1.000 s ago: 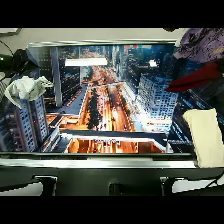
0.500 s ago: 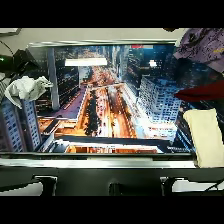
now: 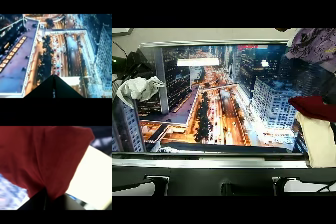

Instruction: Fold the clothes and pants, and hang the long-sleeved shirts on hangers.

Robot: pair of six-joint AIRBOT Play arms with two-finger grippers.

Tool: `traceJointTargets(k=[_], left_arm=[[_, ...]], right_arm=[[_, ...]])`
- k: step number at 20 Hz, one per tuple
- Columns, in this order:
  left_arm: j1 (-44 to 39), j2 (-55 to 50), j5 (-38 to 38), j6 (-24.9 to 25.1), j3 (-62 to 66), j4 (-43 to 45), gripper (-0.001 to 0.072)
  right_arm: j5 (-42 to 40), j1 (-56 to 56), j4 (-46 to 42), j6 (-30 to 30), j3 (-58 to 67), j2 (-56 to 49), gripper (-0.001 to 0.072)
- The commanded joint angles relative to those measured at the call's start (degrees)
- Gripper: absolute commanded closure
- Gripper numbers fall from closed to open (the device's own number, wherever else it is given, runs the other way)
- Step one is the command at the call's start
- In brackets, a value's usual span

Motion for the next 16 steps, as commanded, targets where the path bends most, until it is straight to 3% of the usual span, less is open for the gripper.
traceJointTargets(k=[1,8,16], left_arm=[[0.0,0.0,-0.6,0.0,0.0,0.0,0.0692],[0.0,0.0,-0.6,0.0,0.0,0.0,0.0692],[0.0,0.0,-0.6,0.0,0.0,0.0,0.0692]], right_arm=[[0.8,0.0,-8.1,-2.8,-9.1,3.2,0.0678],[-3.9,0.0,-14.3,0.5,-27.8,10.5,0.0678],[-6.0,0.0,-18.1,1.7,-38.1,11.8,0.0678]])
